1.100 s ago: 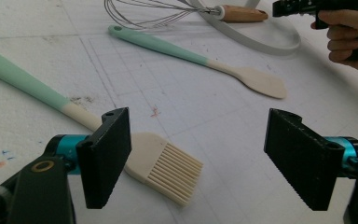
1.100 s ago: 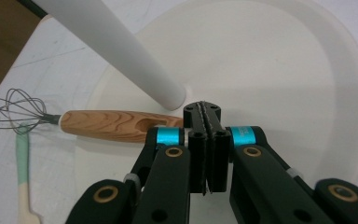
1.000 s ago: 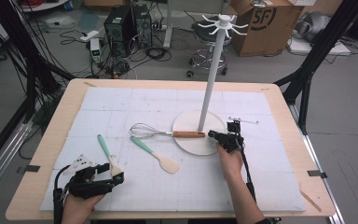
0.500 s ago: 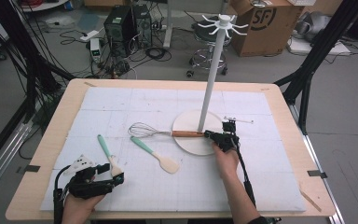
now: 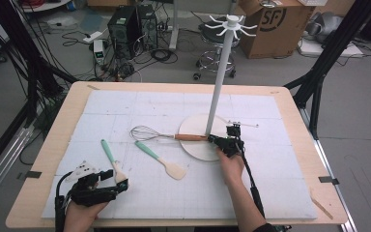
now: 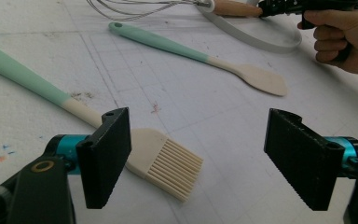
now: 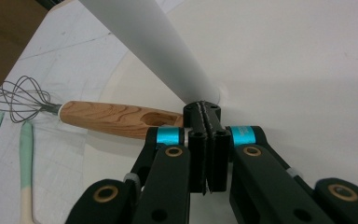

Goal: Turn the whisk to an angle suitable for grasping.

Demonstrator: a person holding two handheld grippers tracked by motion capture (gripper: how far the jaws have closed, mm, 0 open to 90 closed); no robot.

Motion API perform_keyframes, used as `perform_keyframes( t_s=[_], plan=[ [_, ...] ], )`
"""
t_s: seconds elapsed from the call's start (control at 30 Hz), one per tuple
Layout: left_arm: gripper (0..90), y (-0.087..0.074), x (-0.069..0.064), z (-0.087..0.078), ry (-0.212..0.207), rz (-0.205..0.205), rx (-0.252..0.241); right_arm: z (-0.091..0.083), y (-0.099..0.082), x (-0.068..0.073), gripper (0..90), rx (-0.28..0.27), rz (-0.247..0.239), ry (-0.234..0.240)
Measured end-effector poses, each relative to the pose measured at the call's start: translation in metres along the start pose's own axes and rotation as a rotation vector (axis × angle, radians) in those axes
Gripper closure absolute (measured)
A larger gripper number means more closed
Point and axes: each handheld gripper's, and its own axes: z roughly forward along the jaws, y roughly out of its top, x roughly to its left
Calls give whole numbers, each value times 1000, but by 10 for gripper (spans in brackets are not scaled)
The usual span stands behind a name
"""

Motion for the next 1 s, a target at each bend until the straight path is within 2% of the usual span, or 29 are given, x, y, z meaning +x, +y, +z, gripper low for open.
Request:
perform_keyframes(
  t_s=[1.0],
  plan=[
    [236, -1, -1, 0, -1, 2, 4, 7, -4, 12, 894, 10, -32, 14]
  ],
)
